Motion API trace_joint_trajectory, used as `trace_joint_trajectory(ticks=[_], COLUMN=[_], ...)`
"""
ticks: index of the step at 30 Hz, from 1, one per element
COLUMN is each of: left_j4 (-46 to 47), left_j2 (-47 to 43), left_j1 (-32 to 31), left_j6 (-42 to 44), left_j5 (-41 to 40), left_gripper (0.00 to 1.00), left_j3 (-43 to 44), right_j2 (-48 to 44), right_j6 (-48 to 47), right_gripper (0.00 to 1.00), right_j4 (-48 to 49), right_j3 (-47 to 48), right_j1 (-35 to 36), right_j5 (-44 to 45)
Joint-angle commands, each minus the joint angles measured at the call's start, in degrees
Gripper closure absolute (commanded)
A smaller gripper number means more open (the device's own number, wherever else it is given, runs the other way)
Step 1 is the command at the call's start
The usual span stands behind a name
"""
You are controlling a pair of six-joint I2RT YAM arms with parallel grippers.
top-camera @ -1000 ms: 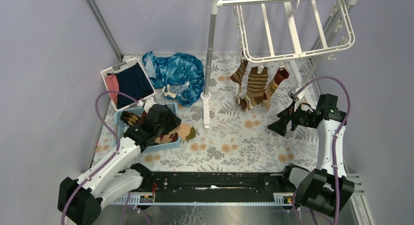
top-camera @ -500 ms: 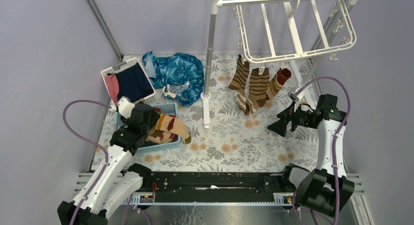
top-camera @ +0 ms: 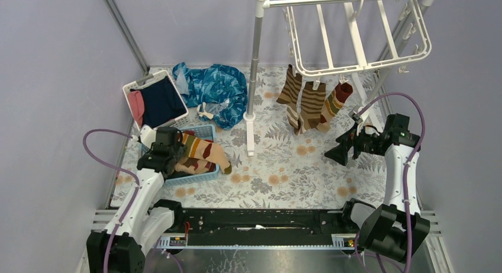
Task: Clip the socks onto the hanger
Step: Pick up the sock from the bin.
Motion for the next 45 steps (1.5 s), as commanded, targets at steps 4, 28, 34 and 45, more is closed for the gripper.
trace_joint_trajectory(ticks=[4, 28, 34, 45], left_j4=[6.56, 38.48, 48.45, 47.50], left_j2=[0.00, -14.21, -8.39, 9.40], left_j1=[2.05, 1.75, -11.17, -48.76], left_j6=[1.20, 22.34, 28.02, 63.55], left_j5=[4.65, 58.11, 69.04, 41.23], left_gripper=[0.76, 1.00, 1.00, 1.00], left_j3=[-1.33, -1.28, 3.47, 9.13], right_j2=[0.31, -0.96, -1.29, 1.34], right_j6=[-0.77, -14.02, -29.63, -32.74], right_gripper=[0.00, 0.00, 0.00, 0.00], right_j4=[-1.23, -10.01, -21.13, -26.73], right_j3=[2.16, 2.62, 3.02, 8.25], right_j1=[-0.03, 0.01, 0.19, 8.86], right_j5=[-1.28, -8.12, -16.62, -18.54])
